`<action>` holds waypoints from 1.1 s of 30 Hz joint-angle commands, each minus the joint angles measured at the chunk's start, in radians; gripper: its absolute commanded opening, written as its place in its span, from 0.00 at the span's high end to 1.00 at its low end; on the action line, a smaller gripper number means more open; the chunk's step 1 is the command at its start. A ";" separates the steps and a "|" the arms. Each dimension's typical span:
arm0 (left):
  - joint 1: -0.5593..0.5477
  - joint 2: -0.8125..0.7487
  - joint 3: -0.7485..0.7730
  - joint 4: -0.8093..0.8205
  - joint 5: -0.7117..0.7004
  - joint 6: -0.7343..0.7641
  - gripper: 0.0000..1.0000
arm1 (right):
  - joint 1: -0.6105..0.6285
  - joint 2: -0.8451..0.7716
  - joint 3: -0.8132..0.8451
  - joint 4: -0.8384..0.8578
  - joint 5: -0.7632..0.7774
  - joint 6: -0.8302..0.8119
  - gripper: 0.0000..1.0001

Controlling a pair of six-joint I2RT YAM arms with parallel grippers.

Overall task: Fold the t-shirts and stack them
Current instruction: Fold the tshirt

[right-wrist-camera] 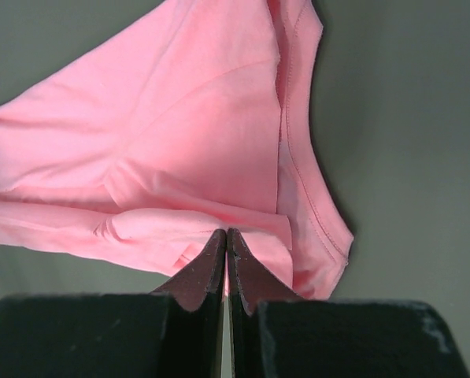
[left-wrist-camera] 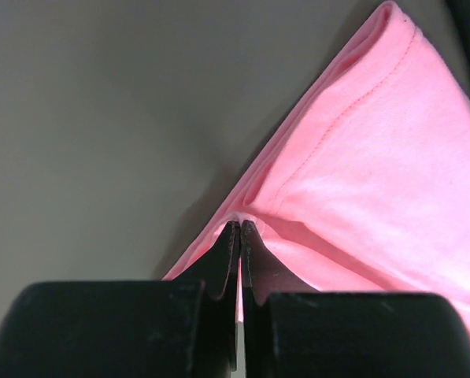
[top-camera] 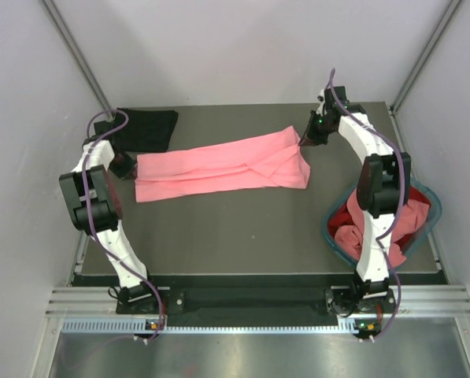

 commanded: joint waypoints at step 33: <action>-0.030 -0.241 -0.063 -0.067 -0.144 -0.049 0.49 | -0.054 0.064 0.240 -0.106 -0.056 -0.056 0.56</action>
